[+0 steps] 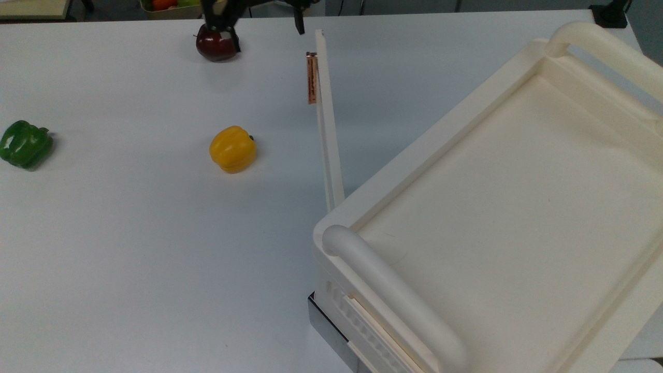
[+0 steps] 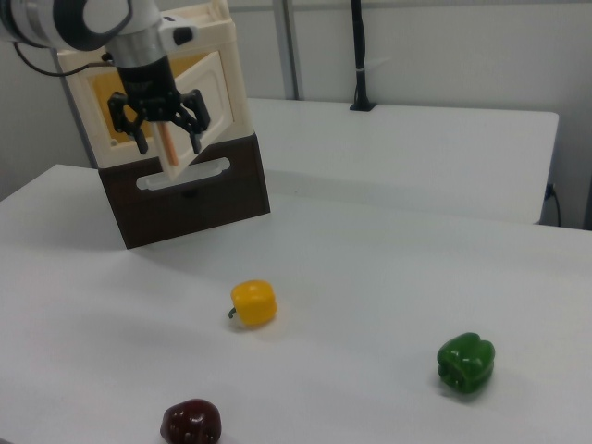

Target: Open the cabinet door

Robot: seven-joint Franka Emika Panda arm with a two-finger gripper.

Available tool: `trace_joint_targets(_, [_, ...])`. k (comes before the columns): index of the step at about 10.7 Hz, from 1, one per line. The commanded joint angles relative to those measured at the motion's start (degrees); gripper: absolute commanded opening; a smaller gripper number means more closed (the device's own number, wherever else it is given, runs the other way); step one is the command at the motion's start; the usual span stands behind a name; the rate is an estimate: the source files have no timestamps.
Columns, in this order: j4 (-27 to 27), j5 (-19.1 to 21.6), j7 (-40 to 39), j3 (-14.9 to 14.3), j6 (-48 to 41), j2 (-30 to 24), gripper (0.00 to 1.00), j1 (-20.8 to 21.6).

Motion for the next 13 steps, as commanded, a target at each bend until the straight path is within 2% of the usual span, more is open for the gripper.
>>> trace_joint_targets(1, [-1.6, 0.1, 6.6, -4.2, -5.1, -2.9, 1.00, -1.7])
trace_joint_targets(4, [-2.1, -0.8, 14.4, -4.1, -6.5, -2.7, 1.00, -3.7])
trace_joint_targets(7, [-2.2, -0.9, 14.8, -4.1, -9.1, -2.6, 1.00, -3.7])
trace_joint_targets(13, [-2.2, -0.8, 14.8, -4.3, -9.1, -2.2, 1.00, -4.1])
